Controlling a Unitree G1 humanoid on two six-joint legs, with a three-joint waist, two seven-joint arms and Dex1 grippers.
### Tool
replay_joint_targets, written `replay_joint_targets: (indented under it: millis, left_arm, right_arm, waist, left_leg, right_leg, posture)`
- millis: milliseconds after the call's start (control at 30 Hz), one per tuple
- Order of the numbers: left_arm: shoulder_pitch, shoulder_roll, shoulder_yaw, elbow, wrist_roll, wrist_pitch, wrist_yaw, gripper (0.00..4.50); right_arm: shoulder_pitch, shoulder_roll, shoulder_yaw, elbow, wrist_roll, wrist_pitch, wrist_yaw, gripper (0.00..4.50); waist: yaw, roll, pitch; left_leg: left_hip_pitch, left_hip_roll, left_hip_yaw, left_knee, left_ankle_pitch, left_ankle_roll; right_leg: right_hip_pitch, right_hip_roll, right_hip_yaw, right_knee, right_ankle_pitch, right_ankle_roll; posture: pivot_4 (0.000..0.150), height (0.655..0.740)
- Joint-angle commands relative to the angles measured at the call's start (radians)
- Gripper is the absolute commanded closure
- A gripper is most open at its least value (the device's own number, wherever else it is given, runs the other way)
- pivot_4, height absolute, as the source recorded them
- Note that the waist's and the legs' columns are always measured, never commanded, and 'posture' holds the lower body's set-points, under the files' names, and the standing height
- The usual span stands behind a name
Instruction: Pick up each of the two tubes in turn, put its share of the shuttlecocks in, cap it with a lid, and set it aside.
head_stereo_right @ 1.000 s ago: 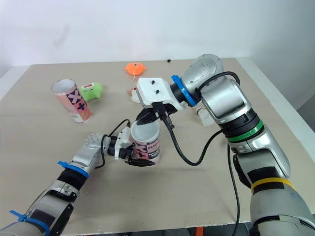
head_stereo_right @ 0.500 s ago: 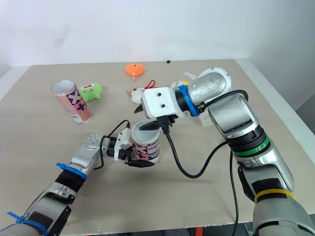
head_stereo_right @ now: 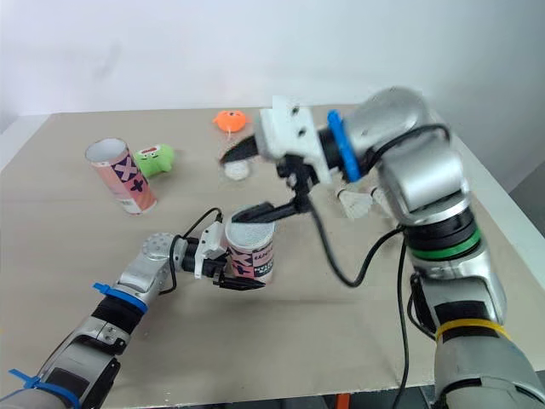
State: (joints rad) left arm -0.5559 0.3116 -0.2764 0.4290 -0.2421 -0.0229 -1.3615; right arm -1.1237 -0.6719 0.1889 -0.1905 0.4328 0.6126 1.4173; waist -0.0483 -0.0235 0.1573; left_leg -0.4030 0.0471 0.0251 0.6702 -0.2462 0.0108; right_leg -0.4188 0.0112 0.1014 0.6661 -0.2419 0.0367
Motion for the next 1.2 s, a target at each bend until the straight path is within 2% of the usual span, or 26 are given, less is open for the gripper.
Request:
replay_joint_targets:
  millis: [33, 67, 267, 300, 333, 367, 500, 667, 1200]
  left_arm:
    - [0.031, 0.028, -0.02, 0.044, 0.046, 0.032, 0.011, 1.42]
    - [0.03, 0.027, -0.019, 0.045, 0.046, 0.032, 0.012, 1.42]
    - [0.028, 0.025, -0.018, 0.049, 0.046, 0.031, 0.015, 1.42]
    - [0.026, 0.025, -0.018, 0.051, 0.046, 0.031, 0.015, 1.42]
    - [0.026, 0.025, -0.018, 0.052, 0.047, 0.03, 0.015, 1.42]
    - [0.025, 0.025, -0.017, 0.053, 0.047, 0.03, 0.015, 1.42]
    - [0.022, 0.024, -0.017, 0.056, 0.046, 0.03, 0.016, 1.42]
    - [0.02, 0.019, -0.017, 0.06, 0.046, 0.029, 0.019, 1.42]
    - [0.024, 0.022, -0.011, 0.053, 0.04, 0.036, 0.022, 1.42]
  right_arm:
    - [0.024, -0.032, -0.004, -0.05, 0.046, 0.036, 0.026, 0.53]
    - [0.041, -0.046, 0.004, -0.057, 0.042, 0.027, 0.035, 0.73]
    - [0.056, -0.071, 0.037, -0.036, 0.017, 0.011, 0.045, 3.65]
    - [0.057, -0.074, 0.045, -0.032, 0.008, 0.003, 0.05, 3.65]
    - [0.058, -0.078, 0.052, -0.03, 0.0, -0.004, 0.056, 4.12]
    - [0.056, -0.085, 0.066, -0.027, -0.016, -0.023, 0.068, 4.36]
    - [0.033, -0.129, 0.156, -0.007, -0.126, -0.122, 0.127, 4.36]
    - [0.019, -0.161, 0.216, 0.018, -0.16, -0.199, 0.197, 4.36]
    - [0.066, -0.037, 0.21, 0.042, -0.148, -0.146, 0.116, 4.36]
  waist:
    - [0.0, 0.0, 0.0]
    - [0.0, 0.0, 0.0]
    - [-0.001, 0.001, 0.0]
    - [-0.001, 0.001, 0.0]
    - [0.0, 0.001, 0.0]
    - [0.0, 0.001, 0.0]
    - [0.0, 0.001, 0.0]
    - [0.0, 0.001, 0.0]
    - [0.002, 0.001, 0.0]
  left_leg:
    - [0.0, 0.0, 0.0, 0.0, 0.0, 0.0]
    - [0.0, 0.001, 0.0, 0.0, 0.0, 0.0]
    - [0.0, 0.001, 0.002, 0.0, 0.0, 0.0]
    - [0.0, 0.001, 0.002, 0.0, 0.0, 0.0]
    - [0.0, 0.001, 0.002, 0.0, 0.0, 0.0]
    - [0.0, 0.001, 0.002, 0.0, 0.0, 0.0]
    - [0.0, 0.001, 0.002, 0.0, 0.0, 0.0]
    - [0.0, 0.001, 0.002, 0.0, 0.0, 0.0]
    - [0.0, 0.0, 0.002, 0.0, 0.0, 0.0]
  right_leg:
    - [0.0, 0.0, 0.0, 0.0, -0.001, 0.0]
    - [0.0, 0.0, 0.0, 0.0, 0.0, 0.0]
    - [-0.002, 0.0, 0.001, 0.0, 0.001, 0.001]
    - [-0.002, 0.0, 0.001, 0.0, 0.001, 0.001]
    - [-0.002, 0.0, 0.001, 0.0, 0.001, 0.001]
    - [-0.002, 0.001, 0.001, 0.0, 0.0, 0.001]
    - [-0.002, 0.0, 0.001, 0.0, 0.0, 0.001]
    - [-0.002, 0.0, 0.001, 0.0, -0.001, 0.0]
    - [-0.002, 0.0, 0.001, 0.0, -0.001, 0.0]
  posture:
    - [0.15, 0.7323]
    - [0.15, 0.7323]
    - [0.15, 0.7323]
    - [0.15, 0.7323]
    - [0.15, 0.7323]
    - [0.15, 0.7323]
    - [0.15, 0.7323]
    - [0.15, 0.7323]
    - [0.15, 0.7323]
